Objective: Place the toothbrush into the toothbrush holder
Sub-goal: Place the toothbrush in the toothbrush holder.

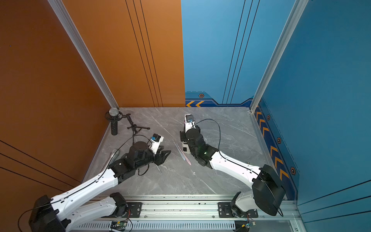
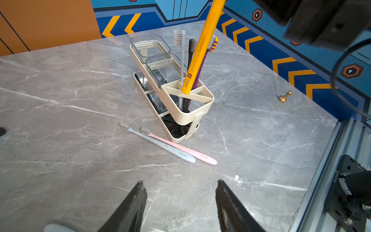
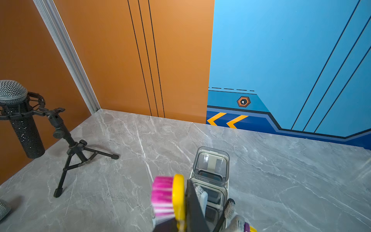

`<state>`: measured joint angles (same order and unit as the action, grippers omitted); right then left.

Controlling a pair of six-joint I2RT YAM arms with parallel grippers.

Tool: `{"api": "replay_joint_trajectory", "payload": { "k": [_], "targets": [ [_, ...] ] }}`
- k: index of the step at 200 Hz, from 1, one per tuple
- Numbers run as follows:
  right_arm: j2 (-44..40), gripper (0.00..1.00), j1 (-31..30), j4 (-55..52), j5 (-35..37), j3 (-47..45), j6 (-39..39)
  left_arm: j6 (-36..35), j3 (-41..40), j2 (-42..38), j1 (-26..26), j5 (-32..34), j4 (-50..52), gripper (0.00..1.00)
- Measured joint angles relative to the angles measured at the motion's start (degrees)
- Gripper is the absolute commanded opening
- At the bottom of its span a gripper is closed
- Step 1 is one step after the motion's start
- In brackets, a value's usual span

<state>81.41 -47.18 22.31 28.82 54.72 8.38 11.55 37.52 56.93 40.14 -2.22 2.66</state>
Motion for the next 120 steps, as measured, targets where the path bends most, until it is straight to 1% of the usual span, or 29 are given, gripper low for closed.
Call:
{"api": "replay_joint_trajectory", "payload": {
  "k": [22,68,120],
  "targets": [
    [0.96,0.00,1.33,4.15,0.02,-2.34,-0.02,0.07,0.00,0.20,-0.02,0.02,-0.31,0.58],
    [4.96,0.00,3.15,9.33,0.59,-2.45,-0.09,0.74,-0.04,0.07,-0.02,0.46,-0.37,0.59],
    [7.98,0.00,4.04,11.08,1.40,-2.16,-0.79,1.38,-1.20,-1.33,-0.24,0.72,-0.79,0.59]
  ]
}}
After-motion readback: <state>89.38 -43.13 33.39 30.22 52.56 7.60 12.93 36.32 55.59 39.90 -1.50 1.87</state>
